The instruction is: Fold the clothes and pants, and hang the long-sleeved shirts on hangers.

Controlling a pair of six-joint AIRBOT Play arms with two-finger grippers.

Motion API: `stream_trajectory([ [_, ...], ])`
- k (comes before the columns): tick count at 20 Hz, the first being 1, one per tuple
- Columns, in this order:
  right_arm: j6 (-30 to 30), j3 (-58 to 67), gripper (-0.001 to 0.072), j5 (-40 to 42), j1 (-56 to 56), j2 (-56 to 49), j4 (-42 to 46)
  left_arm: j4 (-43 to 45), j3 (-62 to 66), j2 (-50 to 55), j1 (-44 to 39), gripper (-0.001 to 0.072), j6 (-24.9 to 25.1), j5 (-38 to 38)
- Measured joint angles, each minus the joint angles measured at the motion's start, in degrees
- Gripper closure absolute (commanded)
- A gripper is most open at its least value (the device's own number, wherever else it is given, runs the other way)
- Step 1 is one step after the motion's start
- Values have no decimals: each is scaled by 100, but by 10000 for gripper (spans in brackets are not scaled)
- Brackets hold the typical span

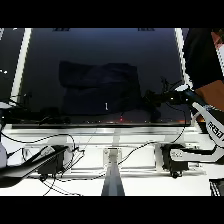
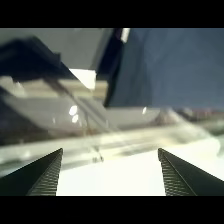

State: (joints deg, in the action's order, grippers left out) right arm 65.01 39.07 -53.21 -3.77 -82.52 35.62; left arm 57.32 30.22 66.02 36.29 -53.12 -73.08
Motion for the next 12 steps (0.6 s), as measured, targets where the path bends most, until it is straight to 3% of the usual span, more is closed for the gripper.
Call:
stream_trajectory([
  [2,-11,0,673,20,0,0,2,-369,-227,79,17,104,140,208],
  [5,-15,0,673,22,0,0,0,-903,-396,358,-96,252,404,481],
  [8,-20,0,673,26,0,0,2,-1329,-455,658,-319,254,649,721],
  [9,-22,0,673,24,0,0,2,-1440,-463,728,-380,285,691,782],
  [11,-22,0,673,22,0,0,2,-1574,-481,826,-470,584,761,994],
  [12,-24,0,674,17,0,0,2,-1655,-490,857,-503,664,809,1172],
])
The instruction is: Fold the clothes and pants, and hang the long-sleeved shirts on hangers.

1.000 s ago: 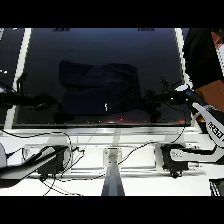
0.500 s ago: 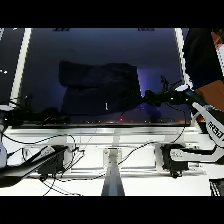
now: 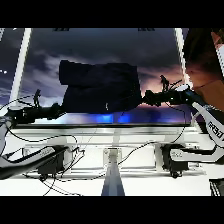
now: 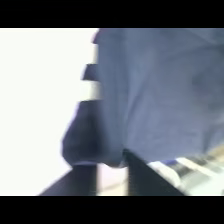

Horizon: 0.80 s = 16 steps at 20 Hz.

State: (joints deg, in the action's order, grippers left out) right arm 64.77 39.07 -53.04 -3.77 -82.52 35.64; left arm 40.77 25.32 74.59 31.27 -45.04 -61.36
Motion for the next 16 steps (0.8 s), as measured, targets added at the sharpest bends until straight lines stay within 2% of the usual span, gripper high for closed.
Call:
stream_trajectory([
  [1,-15,0,673,-4,0,0,0,-98,0,22,-17,702,35,146],
  [6,-363,-2,675,-101,0,190,46,-562,149,55,-59,704,365,391],
  [12,-863,614,674,-367,2,1532,55,-1272,1482,-748,-70,703,632,-638],
  [16,-990,1716,674,-560,4,2682,0,-1987,2736,-1904,-63,703,673,-780],
])
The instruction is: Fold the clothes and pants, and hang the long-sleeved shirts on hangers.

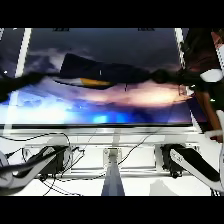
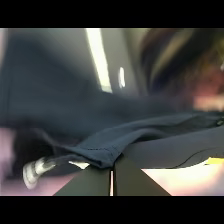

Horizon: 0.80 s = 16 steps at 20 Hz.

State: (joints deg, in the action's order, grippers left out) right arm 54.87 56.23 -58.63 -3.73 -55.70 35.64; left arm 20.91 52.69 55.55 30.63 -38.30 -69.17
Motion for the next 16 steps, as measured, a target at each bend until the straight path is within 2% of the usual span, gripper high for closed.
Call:
stream_trajectory([
  [3,-31,935,674,-55,-2,782,-229,-595,782,-1012,7,703,22,485],
  [6,13,1631,674,-87,-2,1438,-354,-846,1176,-2100,11,703,24,1467],
  [12,542,2105,675,-142,-2,2197,-988,-308,1370,-3775,11,704,31,3545],
  [14,739,2138,675,-170,0,2170,-1078,-66,1375,-3926,13,705,28,3842],
  [16,997,2109,675,-192,-2,1991,-1088,98,1360,-3777,13,706,26,3722],
])
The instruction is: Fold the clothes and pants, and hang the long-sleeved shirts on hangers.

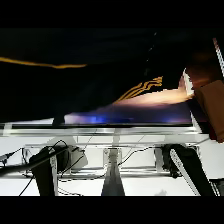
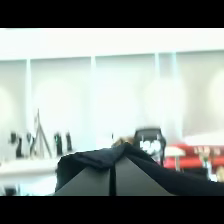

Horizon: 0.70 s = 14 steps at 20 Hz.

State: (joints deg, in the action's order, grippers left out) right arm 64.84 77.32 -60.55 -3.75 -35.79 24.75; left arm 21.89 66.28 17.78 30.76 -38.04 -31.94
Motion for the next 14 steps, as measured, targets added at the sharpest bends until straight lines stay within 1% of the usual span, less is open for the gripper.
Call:
stream_trajectory([
  [2,249,-170,675,-57,0,-323,83,101,-13,472,0,706,-87,-645],
  [4,420,-470,674,-39,50,-789,166,164,-46,1198,-52,706,-240,-1340],
  [6,514,-844,674,284,256,-1394,258,260,-116,2107,-269,706,-354,-1792],
  [11,599,-1362,674,1974,1115,-3344,807,739,-192,4575,-1397,706,-498,-2247],
  [14,619,-1318,675,2616,1139,-4116,997,997,-203,5368,-1788,706,-769,-2328],
])
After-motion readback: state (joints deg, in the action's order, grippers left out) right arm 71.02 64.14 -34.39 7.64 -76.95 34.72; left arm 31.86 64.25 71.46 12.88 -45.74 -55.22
